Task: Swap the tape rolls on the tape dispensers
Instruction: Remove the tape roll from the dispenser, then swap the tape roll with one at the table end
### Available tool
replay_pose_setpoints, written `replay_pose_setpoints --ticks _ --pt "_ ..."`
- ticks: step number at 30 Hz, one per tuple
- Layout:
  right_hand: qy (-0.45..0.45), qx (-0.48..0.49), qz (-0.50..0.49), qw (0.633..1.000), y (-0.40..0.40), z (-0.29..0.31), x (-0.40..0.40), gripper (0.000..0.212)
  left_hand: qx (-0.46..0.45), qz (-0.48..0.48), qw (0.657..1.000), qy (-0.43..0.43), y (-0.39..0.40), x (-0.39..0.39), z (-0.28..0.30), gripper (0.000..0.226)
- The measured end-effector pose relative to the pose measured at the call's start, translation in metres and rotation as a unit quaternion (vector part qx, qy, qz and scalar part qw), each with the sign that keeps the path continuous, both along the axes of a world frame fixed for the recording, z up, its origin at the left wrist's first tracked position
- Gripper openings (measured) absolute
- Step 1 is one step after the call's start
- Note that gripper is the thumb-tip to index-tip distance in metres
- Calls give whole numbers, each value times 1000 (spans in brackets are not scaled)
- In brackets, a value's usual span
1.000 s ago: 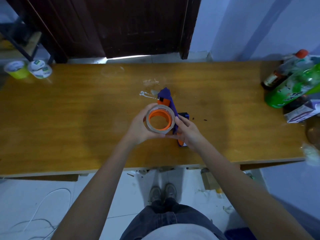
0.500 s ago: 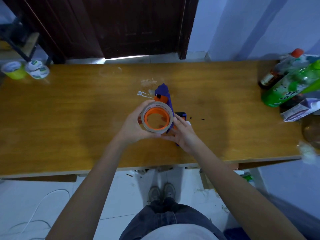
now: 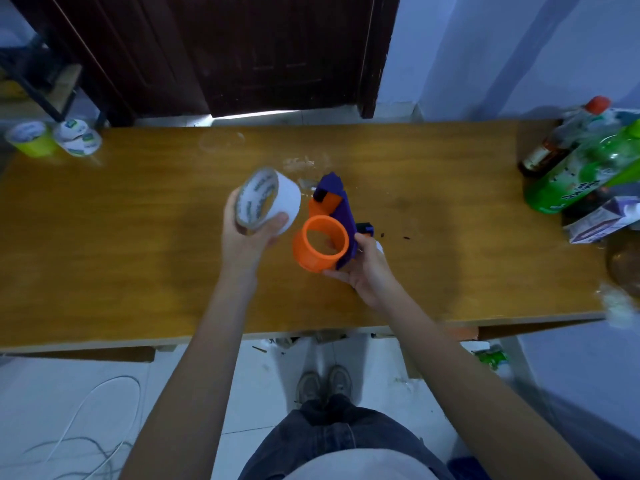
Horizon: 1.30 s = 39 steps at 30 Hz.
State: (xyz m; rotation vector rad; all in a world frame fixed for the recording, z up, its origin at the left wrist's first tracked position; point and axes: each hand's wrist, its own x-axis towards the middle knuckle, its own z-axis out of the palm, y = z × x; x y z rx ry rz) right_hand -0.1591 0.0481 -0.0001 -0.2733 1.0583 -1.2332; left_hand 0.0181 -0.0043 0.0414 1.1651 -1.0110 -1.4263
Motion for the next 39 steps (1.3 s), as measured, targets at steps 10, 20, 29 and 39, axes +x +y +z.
replay_pose_setpoints --ticks 10,20,29,39 --pt "8 39 54 998 -2 -3 16 44 102 -6 992 78 13 -13 -25 77" --pt "261 158 128 944 7 -17 25 19 8 -99 992 -81 4 0 -48 91" --pt "40 235 -19 971 9 -39 36 6 -37 -195 961 -193 -3 -3 -74 100" --pt "65 256 -3 965 11 -35 34 14 -21 -216 949 -227 3 -8 -79 102"
